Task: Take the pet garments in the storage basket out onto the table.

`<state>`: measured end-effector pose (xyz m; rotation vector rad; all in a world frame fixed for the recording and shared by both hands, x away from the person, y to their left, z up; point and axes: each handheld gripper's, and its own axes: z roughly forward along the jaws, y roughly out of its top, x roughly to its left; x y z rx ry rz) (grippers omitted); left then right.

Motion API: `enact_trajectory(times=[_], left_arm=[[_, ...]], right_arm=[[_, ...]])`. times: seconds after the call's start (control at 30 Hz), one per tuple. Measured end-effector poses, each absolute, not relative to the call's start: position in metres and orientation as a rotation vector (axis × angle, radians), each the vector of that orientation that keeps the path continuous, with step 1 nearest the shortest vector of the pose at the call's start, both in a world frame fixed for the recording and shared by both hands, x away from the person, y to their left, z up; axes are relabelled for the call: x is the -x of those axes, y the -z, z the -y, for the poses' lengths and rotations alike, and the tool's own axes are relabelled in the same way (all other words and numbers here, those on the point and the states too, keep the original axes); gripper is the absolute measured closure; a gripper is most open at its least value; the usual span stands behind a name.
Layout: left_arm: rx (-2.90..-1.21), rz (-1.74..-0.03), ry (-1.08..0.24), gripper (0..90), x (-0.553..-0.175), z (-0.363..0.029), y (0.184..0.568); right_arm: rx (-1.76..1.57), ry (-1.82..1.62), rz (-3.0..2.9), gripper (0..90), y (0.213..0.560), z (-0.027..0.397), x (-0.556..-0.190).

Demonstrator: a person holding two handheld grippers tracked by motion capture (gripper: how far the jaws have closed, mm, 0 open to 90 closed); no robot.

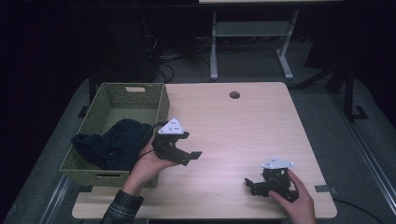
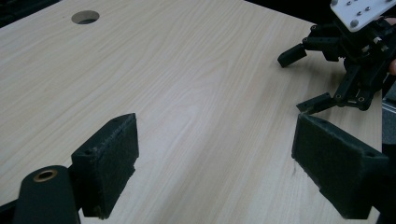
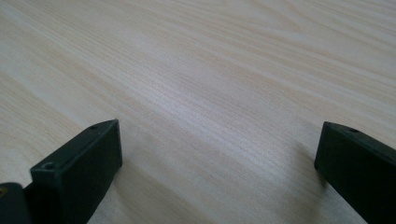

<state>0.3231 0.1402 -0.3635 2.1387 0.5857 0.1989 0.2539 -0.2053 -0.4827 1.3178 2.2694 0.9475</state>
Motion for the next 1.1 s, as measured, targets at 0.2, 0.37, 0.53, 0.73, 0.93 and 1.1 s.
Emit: enact_trajectory(times=[0.2, 0.37, 0.53, 0.73, 0.93, 1.1], left_arm=[[-2.131, -0.584, -0.209, 14.2, -0.326, -0.148, 0.355], [-2.121, -0.607, -0.202, 14.2, -0.327, -0.159, 0.353], [-2.121, -0.615, -0.210, 14.2, -0.328, -0.167, 0.350], [-2.120, -0.624, -0.212, 14.4, -0.329, -0.176, 0.348], [-2.115, -0.629, -0.215, 14.6, -0.329, -0.184, 0.344], [-2.108, -0.631, -0.213, 19.7, -0.329, -0.193, 0.342]], right_arm=[[-1.318, -0.948, -2.269, 0.4, 0.483, 0.205, -0.254], [-1.318, -0.947, -2.271, 0.4, 0.483, 0.205, -0.254], [-1.318, -0.946, -2.270, 0.4, 0.483, 0.205, -0.254], [-1.318, -0.947, -2.270, 0.5, 0.483, 0.205, -0.254], [-1.318, -0.946, -2.270, 0.5, 0.483, 0.205, -0.254], [-1.313, -0.946, -2.269, 0.5, 0.483, 0.205, -0.254]])
